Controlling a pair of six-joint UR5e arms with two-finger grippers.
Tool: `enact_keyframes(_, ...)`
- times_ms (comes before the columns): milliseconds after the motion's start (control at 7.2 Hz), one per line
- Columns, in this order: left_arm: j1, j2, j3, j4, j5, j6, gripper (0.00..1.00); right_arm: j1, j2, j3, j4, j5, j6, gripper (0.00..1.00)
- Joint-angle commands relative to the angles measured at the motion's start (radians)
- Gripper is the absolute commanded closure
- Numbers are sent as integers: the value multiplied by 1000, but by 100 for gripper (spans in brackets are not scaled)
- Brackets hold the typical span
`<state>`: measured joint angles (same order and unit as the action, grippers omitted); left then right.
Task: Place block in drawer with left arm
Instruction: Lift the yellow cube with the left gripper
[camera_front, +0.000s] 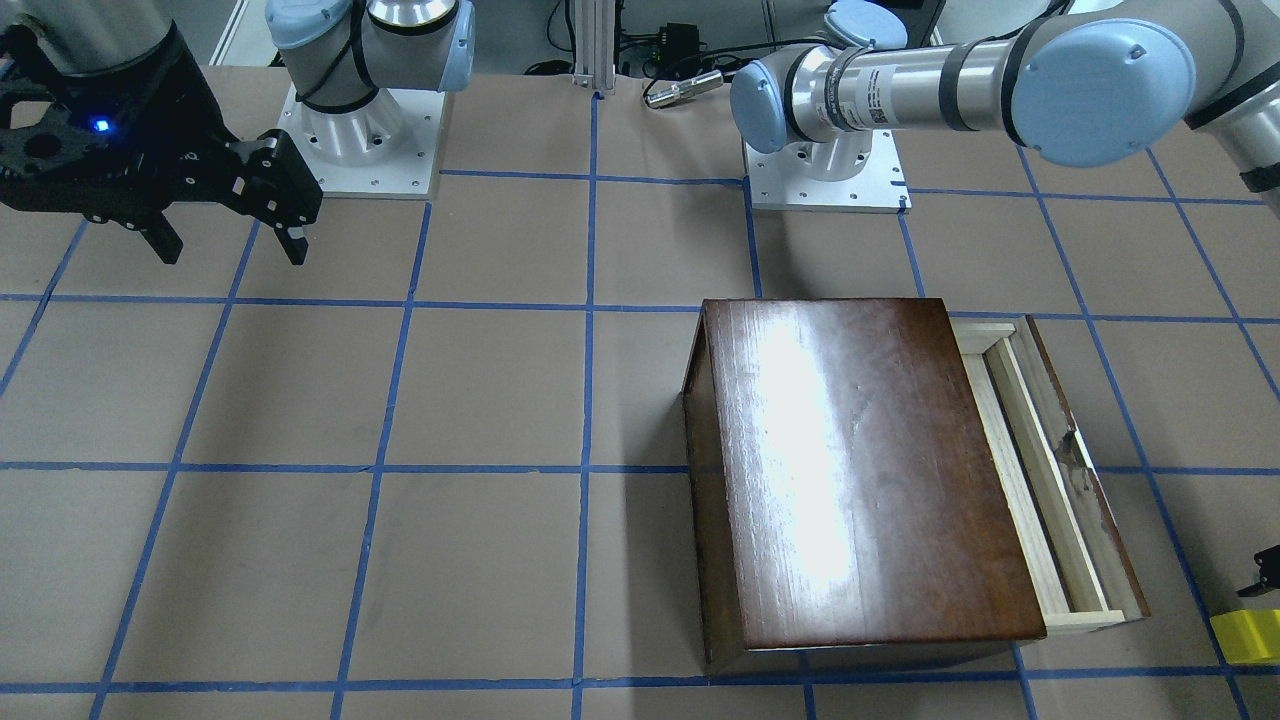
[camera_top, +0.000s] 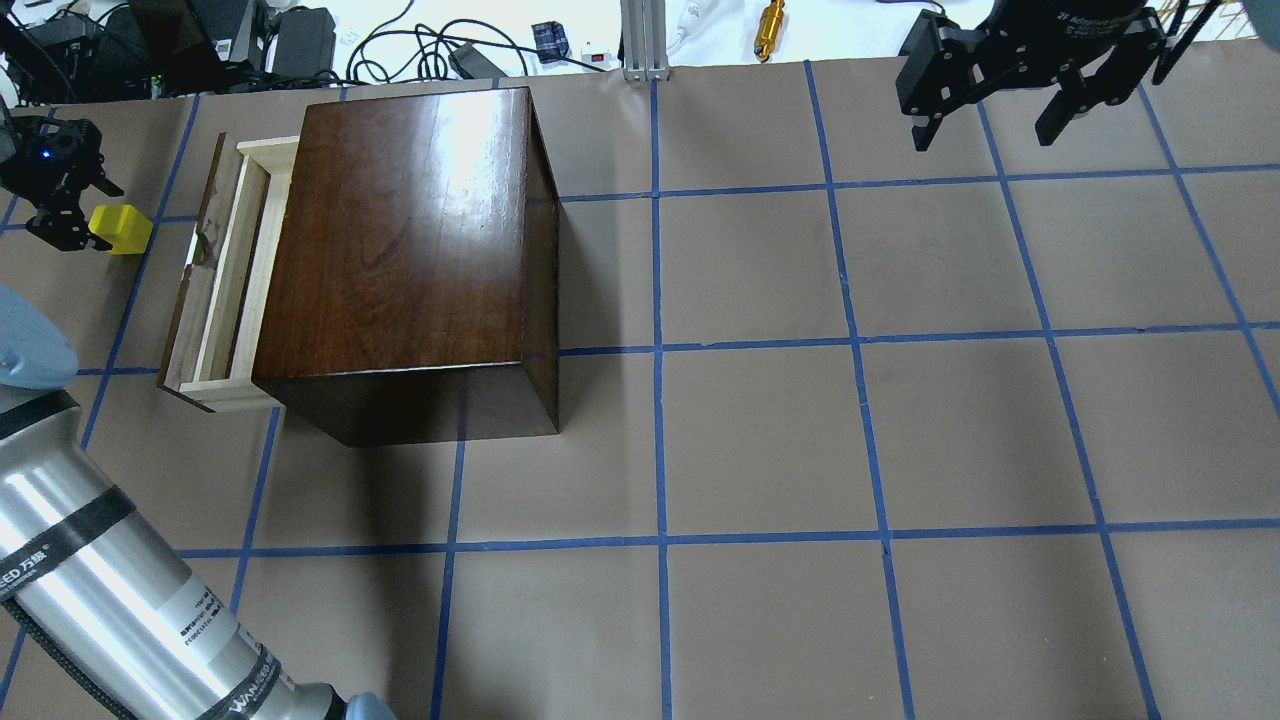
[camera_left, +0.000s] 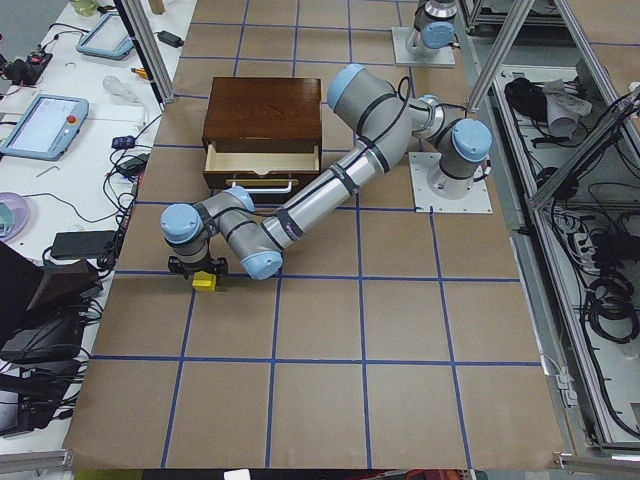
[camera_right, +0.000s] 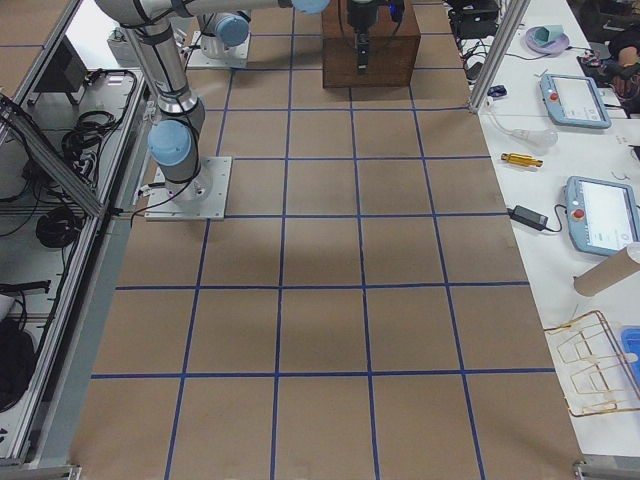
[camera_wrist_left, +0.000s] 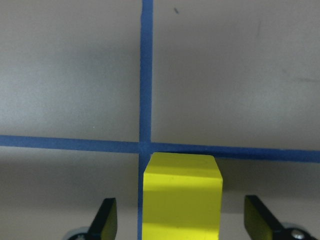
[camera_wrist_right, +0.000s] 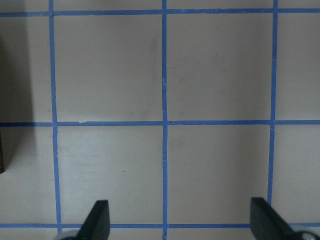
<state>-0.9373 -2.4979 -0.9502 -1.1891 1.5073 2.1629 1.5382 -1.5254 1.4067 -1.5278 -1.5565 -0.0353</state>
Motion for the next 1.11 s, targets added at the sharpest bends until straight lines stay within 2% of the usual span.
enact_keyframes(0, 2, -10, 1, -1, 4, 0, 8, 0, -1, 0, 0, 1, 0, 0)
enact_keyframes(694, 2, -21, 1, -1, 4, -2, 9, 0, -1, 0, 0, -1, 0, 0)
enact_keyframes(972, 2, -21, 1, 0, 1, -2, 37, 0, -1, 0, 0, -1, 0, 0)
